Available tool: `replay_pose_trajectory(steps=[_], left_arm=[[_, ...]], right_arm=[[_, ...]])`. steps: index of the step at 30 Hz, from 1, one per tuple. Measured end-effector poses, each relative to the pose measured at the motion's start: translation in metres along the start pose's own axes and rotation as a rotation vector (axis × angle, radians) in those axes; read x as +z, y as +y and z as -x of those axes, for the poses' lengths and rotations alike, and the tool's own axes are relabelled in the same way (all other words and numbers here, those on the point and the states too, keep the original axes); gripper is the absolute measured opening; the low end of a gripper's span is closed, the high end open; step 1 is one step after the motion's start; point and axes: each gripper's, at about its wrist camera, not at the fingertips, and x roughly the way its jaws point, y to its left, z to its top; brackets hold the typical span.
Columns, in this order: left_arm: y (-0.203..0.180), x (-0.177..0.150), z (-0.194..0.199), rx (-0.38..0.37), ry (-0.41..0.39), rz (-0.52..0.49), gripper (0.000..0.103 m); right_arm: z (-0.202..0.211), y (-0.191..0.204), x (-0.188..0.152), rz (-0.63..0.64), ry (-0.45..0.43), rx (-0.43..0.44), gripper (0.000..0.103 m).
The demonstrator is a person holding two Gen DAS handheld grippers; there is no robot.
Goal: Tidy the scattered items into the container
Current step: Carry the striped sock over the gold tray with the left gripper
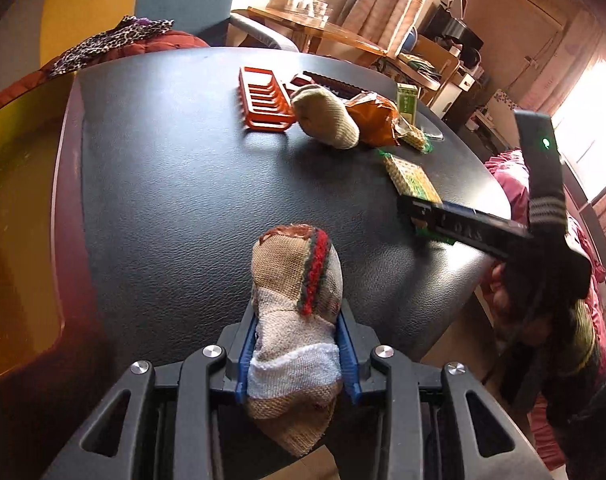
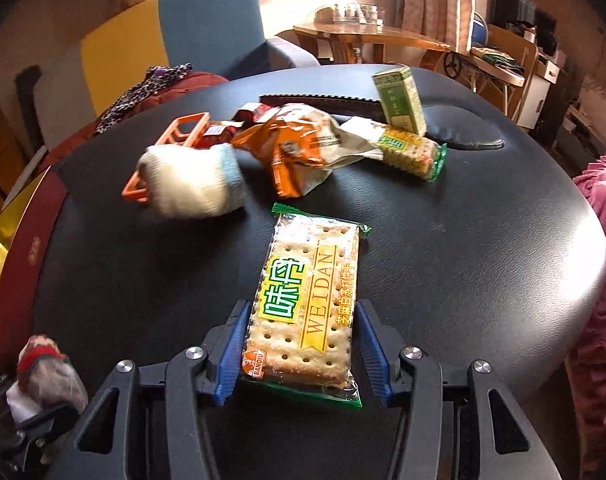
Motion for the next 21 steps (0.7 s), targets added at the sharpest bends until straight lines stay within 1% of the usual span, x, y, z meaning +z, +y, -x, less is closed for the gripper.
replay_pose_trajectory(steps=[3,7,10,13,18,21], left_arm=[[0.005,0.001,0.002,0.003,0.006,0.018,0.035],[0.005,0.004,-0.001,0.008,0.012,0.021,0.035],[-0.001,0.004,-0.001,0.036,0.008,-0.005,0.035],[-0.007,0.004,0.001,0.075,-0.003,-0.028,0.035],[-0.011,0.007,0.015,0.127,-0.062,-0.037,0.033],[-0.006,0.012,0.033,0.138,-0.11,-0.017,0.032]], right_arm=[[0.002,0.016,-0.009,0.05,-0.005,0.022,0.053],[0.002,0.028,-0.014,0.095,-0.008,0.024,0.054],[0.002,0.028,-0.013,0.099,0.0,0.028,0.056],[0.001,0.028,-0.013,0.104,0.008,0.032,0.056],[0.001,0.028,-0.013,0.111,0.013,0.034,0.057],[0.001,0.029,-0.014,0.122,0.007,0.023,0.057]])
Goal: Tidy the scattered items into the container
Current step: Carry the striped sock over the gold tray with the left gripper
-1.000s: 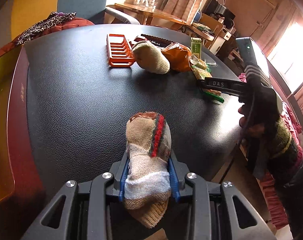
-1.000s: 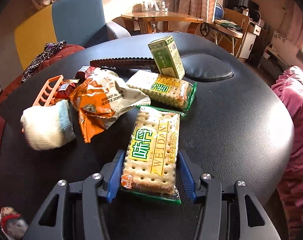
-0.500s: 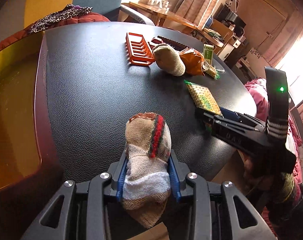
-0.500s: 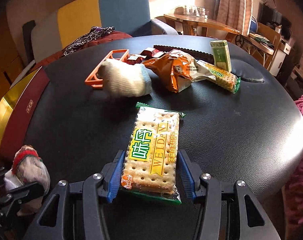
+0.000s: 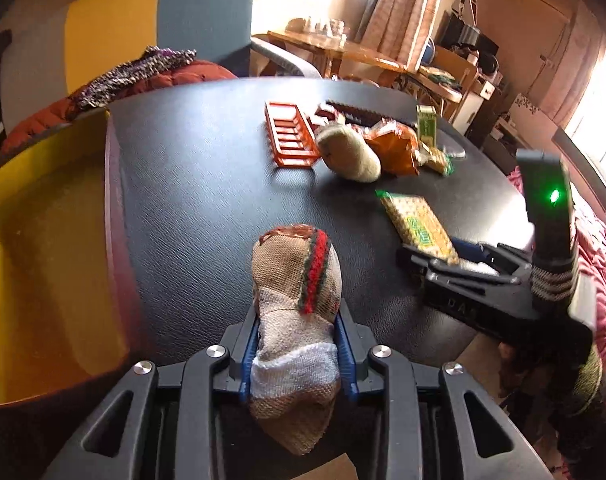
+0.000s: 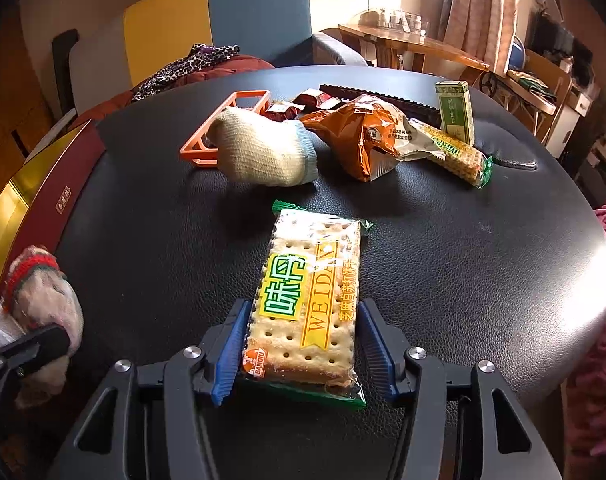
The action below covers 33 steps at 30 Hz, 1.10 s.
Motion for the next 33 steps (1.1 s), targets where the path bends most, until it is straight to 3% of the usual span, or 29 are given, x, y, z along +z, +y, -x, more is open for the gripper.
replay_pose_trajectory(steps=[7,12,22,33], left_arm=[[0.035,0.017,0.046,0.044,-0.109,0.08,0.032],[0.087,0.029,0.063,0.141,-0.155,0.17,0.032],[0.191,0.029,0.042,0.355,-0.089,0.313,0.033],[0.227,0.017,0.016,0.38,-0.005,0.376,0.033]], right_arm=[[0.0,0.002,0.0,0.009,-0.001,-0.016,0.056],[-0.001,0.003,0.001,0.007,0.003,-0.02,0.056],[-0.002,0.005,0.003,-0.004,0.015,-0.034,0.058],[-0.001,0.006,0.001,-0.002,0.01,-0.038,0.058]])
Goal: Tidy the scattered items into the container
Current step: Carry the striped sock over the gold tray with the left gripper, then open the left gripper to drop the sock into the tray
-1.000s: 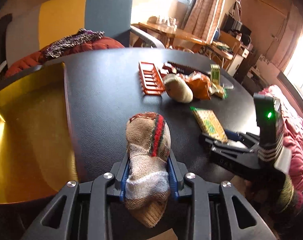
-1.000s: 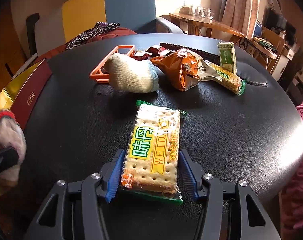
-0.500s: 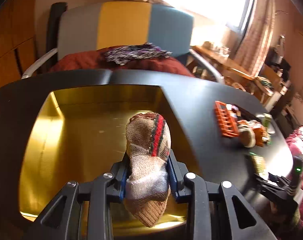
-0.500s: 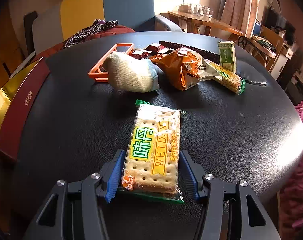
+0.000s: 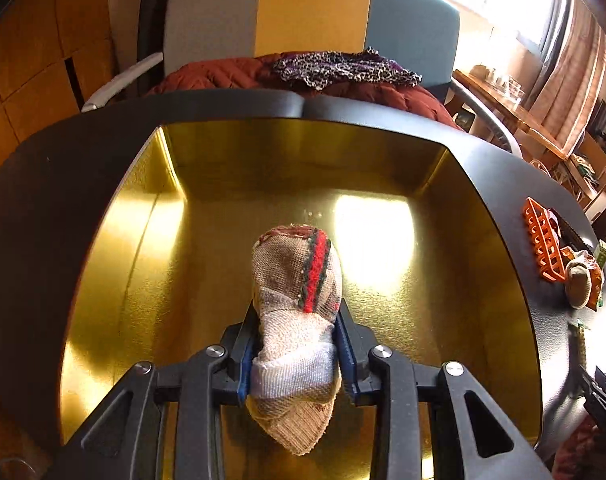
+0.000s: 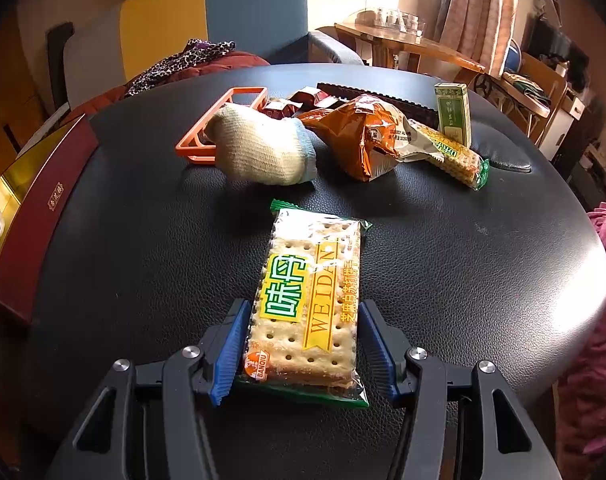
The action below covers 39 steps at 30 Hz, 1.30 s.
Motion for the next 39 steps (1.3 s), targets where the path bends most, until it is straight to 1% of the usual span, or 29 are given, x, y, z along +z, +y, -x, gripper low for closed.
replay_pose_trajectory(steps=[4,8,13,18,28,31,32,33,36,39], left_arm=[[0.002,-0.001,-0.003,-0.006,0.006,0.005,0.033],[0.0,-0.002,-0.005,0.005,0.013,-0.007,0.034],[0.0,0.0,-0.009,0.017,0.054,0.0,0.039],[0.0,0.0,-0.01,0.025,0.068,0.0,0.046],[0.016,-0.009,0.018,-0.006,-0.006,0.028,0.05],[0.024,-0.018,0.033,-0.046,-0.03,0.064,0.051],[0.027,-0.021,0.037,-0.055,-0.037,0.072,0.056],[0.03,-0.024,0.04,-0.06,-0.041,0.079,0.057],[0.038,-0.034,0.051,-0.077,-0.061,0.104,0.059],[0.043,-0.049,0.061,-0.115,-0.072,0.128,0.059]], right_arm=[[0.0,0.0,0.0,0.003,-0.003,0.001,0.058],[0.0,0.0,-0.001,0.005,-0.008,-0.001,0.058],[0.0,0.002,-0.004,0.005,-0.012,-0.003,0.058],[0.001,0.003,-0.003,0.008,-0.012,-0.009,0.058],[0.002,0.004,-0.004,0.013,-0.021,-0.014,0.056],[0.004,0.008,-0.004,0.023,-0.033,-0.015,0.049],[0.004,0.01,-0.004,0.03,-0.036,-0.017,0.049],[0.005,0.012,-0.003,0.037,-0.039,-0.018,0.048],[0.01,0.019,-0.001,0.038,-0.056,0.006,0.048],[0.024,0.034,0.003,0.071,-0.095,0.054,0.048]])
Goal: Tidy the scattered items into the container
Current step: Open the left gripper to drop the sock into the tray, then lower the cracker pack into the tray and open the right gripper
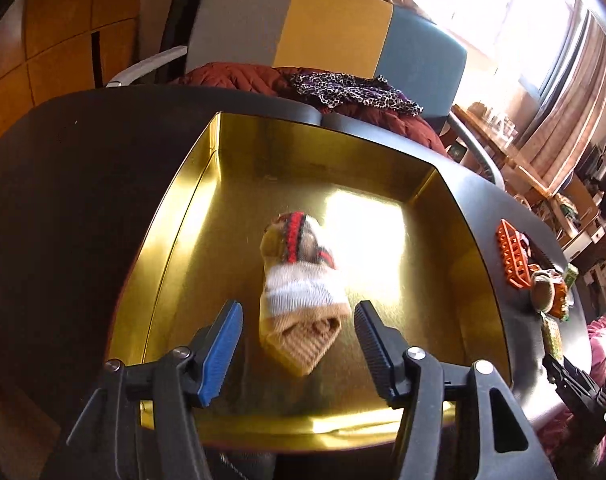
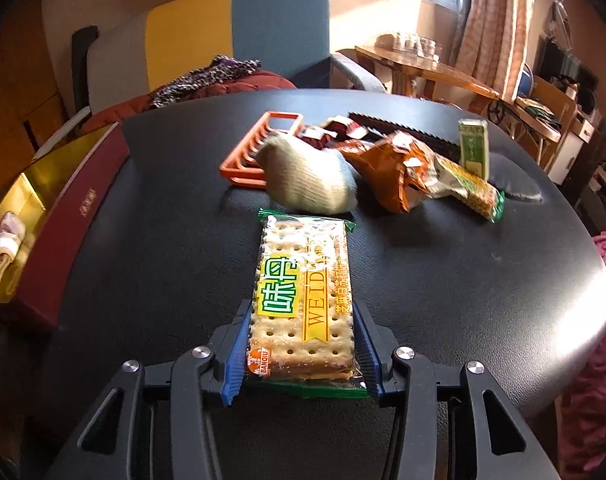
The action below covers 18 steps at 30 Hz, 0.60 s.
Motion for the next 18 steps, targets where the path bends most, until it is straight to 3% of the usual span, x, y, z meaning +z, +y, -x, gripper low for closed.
replay_pose_trajectory(steps=[6,12,18], left_arm=[[0.003,-0.027,0.022,-0.061,-0.027,0.041,0.059],[0.002,-0.04,0.041,0.001,-0.07,0.01,0.059],[0.01,-0.044,0.054,-0.004,-0.089,0.023,0.059]], right_arm=[[0.026,0.062,0.033,0.088,-0.077,0.184,0.048],[0.03,0.15,0.068,0.203,-0.089,0.355,0.048],[-0.002,0.228,0.083,0.312,-0.008,0.389,0.048]])
